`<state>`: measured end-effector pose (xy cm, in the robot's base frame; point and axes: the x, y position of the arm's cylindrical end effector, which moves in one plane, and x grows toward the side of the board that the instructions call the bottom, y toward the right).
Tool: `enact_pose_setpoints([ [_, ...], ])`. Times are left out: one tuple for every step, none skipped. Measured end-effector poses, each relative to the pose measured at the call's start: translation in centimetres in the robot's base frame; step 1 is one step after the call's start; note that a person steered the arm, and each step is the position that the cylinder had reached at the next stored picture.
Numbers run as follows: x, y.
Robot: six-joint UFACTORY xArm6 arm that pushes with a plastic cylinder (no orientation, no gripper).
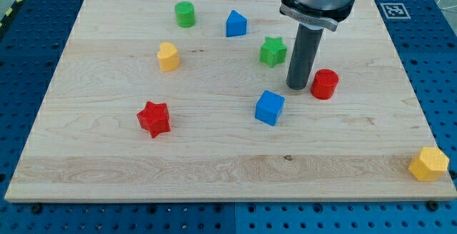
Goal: Push the red circle towards the yellow hexagon
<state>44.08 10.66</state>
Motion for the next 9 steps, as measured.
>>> enact_pose_setpoints([
  [-0.2,0.3],
  [-0.4,0.8],
  [-0.4,1.5],
  [-0.4,2.6],
  [-1.0,2.8],
  [-1.7,3.1],
  [-1.7,3.5],
  [-1.7,4.1],
  [-1.7,4.7],
])
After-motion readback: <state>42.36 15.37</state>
